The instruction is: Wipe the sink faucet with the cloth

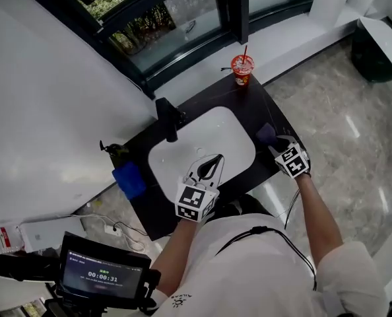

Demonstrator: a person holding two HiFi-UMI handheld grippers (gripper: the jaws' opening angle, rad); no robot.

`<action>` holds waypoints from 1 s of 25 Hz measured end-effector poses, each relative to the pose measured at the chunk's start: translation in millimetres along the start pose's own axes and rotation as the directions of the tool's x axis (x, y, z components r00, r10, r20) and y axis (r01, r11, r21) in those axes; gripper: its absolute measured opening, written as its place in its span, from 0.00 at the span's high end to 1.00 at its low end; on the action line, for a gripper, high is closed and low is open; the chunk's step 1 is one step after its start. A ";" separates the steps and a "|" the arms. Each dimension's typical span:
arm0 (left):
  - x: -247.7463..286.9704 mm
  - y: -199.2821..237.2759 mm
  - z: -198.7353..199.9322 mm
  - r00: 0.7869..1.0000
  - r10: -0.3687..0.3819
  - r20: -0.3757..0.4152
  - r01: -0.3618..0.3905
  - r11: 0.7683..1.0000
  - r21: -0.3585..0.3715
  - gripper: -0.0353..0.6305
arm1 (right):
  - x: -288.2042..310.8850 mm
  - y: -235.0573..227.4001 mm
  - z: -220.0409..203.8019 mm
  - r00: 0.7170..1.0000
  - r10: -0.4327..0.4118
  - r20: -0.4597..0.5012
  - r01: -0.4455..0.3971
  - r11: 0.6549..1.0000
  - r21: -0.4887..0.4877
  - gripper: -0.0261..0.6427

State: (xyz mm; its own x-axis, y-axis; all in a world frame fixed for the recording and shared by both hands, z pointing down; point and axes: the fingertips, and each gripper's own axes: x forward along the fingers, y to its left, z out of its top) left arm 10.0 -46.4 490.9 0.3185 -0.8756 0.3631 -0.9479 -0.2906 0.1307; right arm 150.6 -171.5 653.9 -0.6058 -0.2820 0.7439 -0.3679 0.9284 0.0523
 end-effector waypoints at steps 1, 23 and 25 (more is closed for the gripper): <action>0.2 -1.8 -0.3 1.000 -0.007 -0.005 0.007 1.000 0.005 0.96 | 0.9 -2.2 -4.6 1.000 -0.008 -0.006 0.008 1.000 0.015 0.78; -55.7 19.9 54.8 0.986 0.102 0.133 -0.107 0.994 0.035 0.96 | -98.5 131.7 200.7 0.850 0.323 0.416 -0.279 0.946 -0.165 0.66; -82.8 28.9 71.0 0.972 0.155 0.177 -0.164 0.986 0.034 0.96 | -112.6 171.6 234.2 0.796 0.404 0.450 -0.318 0.913 -0.256 0.66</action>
State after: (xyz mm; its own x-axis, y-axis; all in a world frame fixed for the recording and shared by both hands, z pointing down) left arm -44.4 -9.7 399.1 0.1607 -0.9645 0.2094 -0.9870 -0.1562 0.0381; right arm -9.5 -37.2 423.0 -0.9485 0.0418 0.3141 0.0379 0.9991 -0.0184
